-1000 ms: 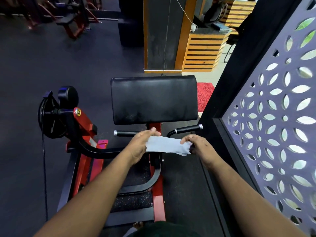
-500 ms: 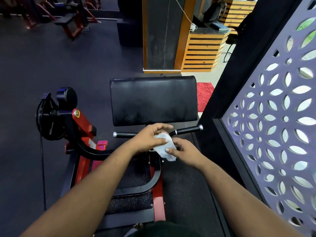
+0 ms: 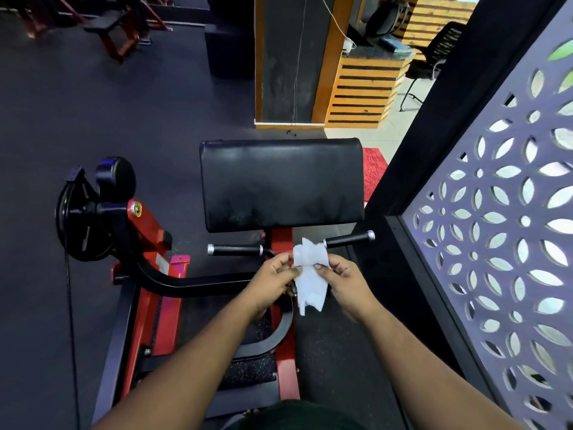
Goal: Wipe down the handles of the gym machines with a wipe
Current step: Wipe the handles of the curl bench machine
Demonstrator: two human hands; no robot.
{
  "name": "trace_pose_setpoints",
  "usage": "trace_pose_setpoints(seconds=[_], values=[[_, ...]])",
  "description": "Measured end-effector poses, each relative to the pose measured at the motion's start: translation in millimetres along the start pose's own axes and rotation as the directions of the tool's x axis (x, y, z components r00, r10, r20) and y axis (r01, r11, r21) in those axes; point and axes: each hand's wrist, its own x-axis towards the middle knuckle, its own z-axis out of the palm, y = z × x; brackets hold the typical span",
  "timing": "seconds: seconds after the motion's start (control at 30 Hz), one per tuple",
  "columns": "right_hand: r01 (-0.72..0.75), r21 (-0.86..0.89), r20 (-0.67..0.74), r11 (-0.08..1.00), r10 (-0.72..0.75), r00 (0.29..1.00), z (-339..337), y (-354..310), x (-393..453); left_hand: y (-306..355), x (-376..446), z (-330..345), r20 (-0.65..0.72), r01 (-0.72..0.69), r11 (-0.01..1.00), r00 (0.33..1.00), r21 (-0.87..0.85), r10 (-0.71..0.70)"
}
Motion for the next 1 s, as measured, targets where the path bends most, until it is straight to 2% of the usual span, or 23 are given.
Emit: trace_pose_setpoints(seconds=[0.1,0.27,0.33,0.43,0.5,0.57,0.6,0.63,0.7,0.77,0.87,0.93,1.0], values=[[-0.022,-0.082,-0.015,0.996,0.021,1.000,2.4,-2.5,3.6,1.0,11.3,-9.8,0.030,-0.012,0.999,0.999,0.035,0.011],[-0.108,0.131,-0.028,0.986,0.112,0.993,-5.2,13.2,12.4,-6.4,43.7,-15.5,0.064,0.131,0.991,0.990,-0.030,-0.129],[-0.126,0.208,-0.076,0.970,0.144,0.987,-8.9,25.6,23.9,-11.4,59.9,-14.5,0.068,0.145,0.989,0.987,0.019,-0.146],[-0.212,0.241,-0.101,0.947,0.242,0.965,-11.9,53.7,46.6,-28.0,86.0,-12.8,0.048,0.079,0.978,0.995,0.191,-0.089],[-0.291,0.221,-0.066,0.931,0.313,0.948,-18.3,73.0,66.1,-42.1,106.0,-10.9,0.047,0.045,0.960,0.997,0.276,-0.060],[-0.312,0.177,-0.106,0.934,0.333,0.937,-30.3,93.6,87.5,-57.6,128.5,-11.3,0.029,0.034,0.919,0.998,0.394,-0.049],[-0.308,0.124,-0.165,0.943,0.326,0.931,-36.3,101.1,96.0,-65.1,138.1,-14.4,0.020,0.019,0.872,0.999,0.489,-0.032],[-0.293,0.043,-0.241,0.955,0.295,0.925,-44.7,109.7,106.3,-72.3,150.6,-18.2,0.013,-0.010,0.785,1.000,0.619,0.002],[-0.267,-0.173,-0.381,0.948,0.185,0.906,-62.1,123.7,125.9,-84.1,173.0,-31.8,0.054,-0.090,0.472,0.995,0.877,0.089],[-0.208,-0.388,-0.433,0.898,0.022,0.901,-76.1,128.7,142.3,-92.0,192.1,-48.9,0.131,-0.152,0.178,0.984,0.972,0.123],[-0.072,-0.659,-0.344,0.749,-0.215,0.914,-94.8,136.0,172.2,-102.9,219.0,-74.7,0.154,-0.149,-0.083,0.986,0.985,0.060],[0.019,-0.804,-0.241,0.594,-0.355,0.903,-108.7,146.8,197.1,-106.6,233.5,-91.6,0.131,-0.130,-0.189,0.991,0.973,-0.005],[0.061,-0.890,-0.138,0.453,-0.394,0.908,-119.3,163.2,221.0,-107.4,245.4,-105.7,0.107,-0.126,-0.268,0.991,0.955,-0.085]])
